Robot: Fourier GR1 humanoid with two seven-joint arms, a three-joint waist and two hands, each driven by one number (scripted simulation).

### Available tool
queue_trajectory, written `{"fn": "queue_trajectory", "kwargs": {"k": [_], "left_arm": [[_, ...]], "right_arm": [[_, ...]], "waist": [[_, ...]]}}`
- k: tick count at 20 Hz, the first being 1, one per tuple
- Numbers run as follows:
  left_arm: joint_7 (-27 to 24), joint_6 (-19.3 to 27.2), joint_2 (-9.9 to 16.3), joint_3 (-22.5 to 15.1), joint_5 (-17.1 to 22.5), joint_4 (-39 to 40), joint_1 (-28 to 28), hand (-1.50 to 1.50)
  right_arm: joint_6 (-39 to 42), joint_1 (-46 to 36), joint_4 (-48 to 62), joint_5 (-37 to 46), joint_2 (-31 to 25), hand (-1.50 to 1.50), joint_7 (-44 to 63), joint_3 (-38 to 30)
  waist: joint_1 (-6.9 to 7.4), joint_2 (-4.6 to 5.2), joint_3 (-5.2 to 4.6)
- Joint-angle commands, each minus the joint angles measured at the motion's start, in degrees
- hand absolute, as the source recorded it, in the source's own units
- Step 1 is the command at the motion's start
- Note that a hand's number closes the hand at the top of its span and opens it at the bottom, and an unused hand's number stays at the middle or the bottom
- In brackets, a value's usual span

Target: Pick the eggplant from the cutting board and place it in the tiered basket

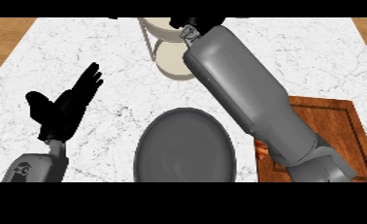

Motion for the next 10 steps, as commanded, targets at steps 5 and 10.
{"fn": "queue_trajectory", "kwargs": {"k": [5,10], "left_arm": [[0.18,-1.27,0.80,1.37,0.98,0.26,-1.26,0.00],[-0.52,-1.30,-0.21,0.55,0.55,0.89,0.14,0.00]], "right_arm": [[-12.18,-4.10,11.63,1.42,0.15,-1.50,9.92,-0.61],[-18.69,-4.87,13.89,0.98,0.14,-1.50,7.41,-3.79]], "waist": [[0.83,1.12,-0.02],[0.49,1.16,0.03]]}}
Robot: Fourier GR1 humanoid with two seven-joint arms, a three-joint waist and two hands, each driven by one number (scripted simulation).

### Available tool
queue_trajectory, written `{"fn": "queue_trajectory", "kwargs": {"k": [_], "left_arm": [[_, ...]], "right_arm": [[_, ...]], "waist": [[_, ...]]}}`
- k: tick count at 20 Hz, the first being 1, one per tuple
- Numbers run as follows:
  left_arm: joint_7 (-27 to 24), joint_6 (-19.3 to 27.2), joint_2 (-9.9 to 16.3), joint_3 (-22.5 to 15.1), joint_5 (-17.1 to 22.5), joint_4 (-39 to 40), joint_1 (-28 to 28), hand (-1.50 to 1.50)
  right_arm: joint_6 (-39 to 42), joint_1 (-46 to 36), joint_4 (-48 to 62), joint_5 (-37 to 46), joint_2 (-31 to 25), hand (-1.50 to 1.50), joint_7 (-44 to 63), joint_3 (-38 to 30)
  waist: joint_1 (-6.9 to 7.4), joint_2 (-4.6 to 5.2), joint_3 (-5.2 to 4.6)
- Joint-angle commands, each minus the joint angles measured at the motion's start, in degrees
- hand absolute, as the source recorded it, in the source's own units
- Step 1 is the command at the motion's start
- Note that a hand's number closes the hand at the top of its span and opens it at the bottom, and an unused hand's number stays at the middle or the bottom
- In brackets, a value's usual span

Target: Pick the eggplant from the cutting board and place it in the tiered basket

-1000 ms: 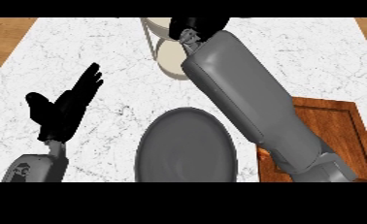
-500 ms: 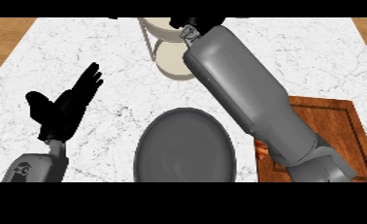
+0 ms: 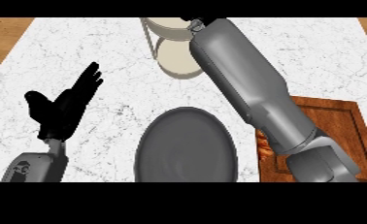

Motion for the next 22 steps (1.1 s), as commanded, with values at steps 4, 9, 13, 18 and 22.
{"fn": "queue_trajectory", "kwargs": {"k": [4,9,13,18,22], "left_arm": [[0.22,0.38,-0.44,0.14,-0.21,0.32,0.04,0.00],[-0.15,0.64,-0.76,-0.26,-0.59,-0.99,1.23,0.00],[1.72,0.27,0.35,1.68,0.82,-0.20,-0.44,0.00],[0.27,0.69,0.95,3.35,0.76,0.03,1.29,0.00],[1.42,1.98,0.31,2.61,-0.15,-1.65,4.15,0.00]], "right_arm": [[-16.49,-1.63,1.45,0.51,0.63,-1.50,9.01,-5.08],[-25.87,-1.57,-0.84,0.50,0.63,-1.50,7.83,-8.89],[-32.90,-1.76,-4.74,1.81,0.64,-1.50,7.35,-12.32],[-38.09,1.28,-8.13,8.67,0.65,-1.50,8.76,-14.62],[-33.37,2.70,-13.81,15.15,0.65,-1.50,11.73,-18.10]], "waist": [[-0.61,0.13,0.06],[0.02,-0.15,0.08],[-2.14,-0.80,0.08],[-4.46,-1.62,0.04],[-5.90,-2.43,0.07]]}}
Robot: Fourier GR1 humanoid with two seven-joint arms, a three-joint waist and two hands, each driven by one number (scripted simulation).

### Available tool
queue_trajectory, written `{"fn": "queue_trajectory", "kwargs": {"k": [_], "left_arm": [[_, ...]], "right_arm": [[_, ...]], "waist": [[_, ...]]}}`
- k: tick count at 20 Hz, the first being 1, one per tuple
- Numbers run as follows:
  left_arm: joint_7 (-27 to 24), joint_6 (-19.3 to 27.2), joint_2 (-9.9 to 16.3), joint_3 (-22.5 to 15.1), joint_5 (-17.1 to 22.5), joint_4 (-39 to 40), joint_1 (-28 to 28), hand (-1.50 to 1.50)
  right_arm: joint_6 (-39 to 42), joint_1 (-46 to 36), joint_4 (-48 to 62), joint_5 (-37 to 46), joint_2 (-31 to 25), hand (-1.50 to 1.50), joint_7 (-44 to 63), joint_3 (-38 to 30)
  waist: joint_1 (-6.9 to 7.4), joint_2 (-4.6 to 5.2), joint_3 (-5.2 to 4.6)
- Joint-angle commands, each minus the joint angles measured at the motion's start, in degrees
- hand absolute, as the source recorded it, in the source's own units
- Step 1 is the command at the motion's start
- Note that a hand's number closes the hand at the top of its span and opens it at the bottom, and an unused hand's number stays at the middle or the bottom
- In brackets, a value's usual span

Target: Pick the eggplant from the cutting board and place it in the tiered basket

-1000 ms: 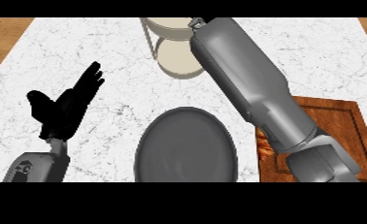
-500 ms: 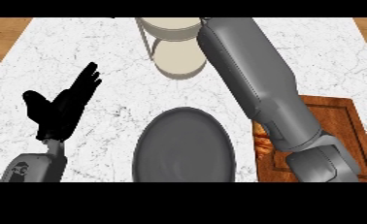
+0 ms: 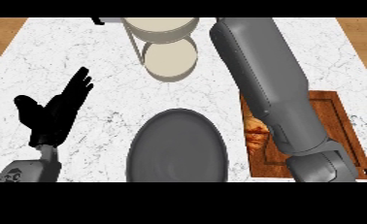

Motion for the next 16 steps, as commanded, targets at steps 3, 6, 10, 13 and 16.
{"fn": "queue_trajectory", "kwargs": {"k": [3,6,10,13,16], "left_arm": [[-0.73,-0.43,1.02,1.85,0.76,-0.55,2.83,0.00],[-1.71,-0.25,0.61,1.69,0.22,-0.28,4.32,0.00],[0.38,-0.66,1.94,3.37,1.68,-1.69,3.38,0.00],[-0.30,1.07,0.34,2.06,-0.12,-2.12,5.77,0.00],[-1.72,-1.05,1.69,3.42,1.07,-1.02,6.08,0.00]], "right_arm": [[-1.18,6.16,-12.70,8.11,0.28,-1.50,12.97,-1.55],[3.03,11.13,-21.73,10.17,0.28,-1.50,13.73,-0.18],[11.19,16.59,-34.53,11.76,0.29,-1.50,14.84,1.46],[18.29,21.26,-45.45,11.66,0.29,-1.50,14.51,3.89],[22.40,28.30,-54.47,12.40,0.29,-1.50,15.71,8.85]], "waist": [[-2.55,-1.10,0.02],[-3.22,-1.20,0.03],[-4.20,-1.51,0.10],[-4.17,-1.35,0.10],[-3.91,-1.03,0.04]]}}
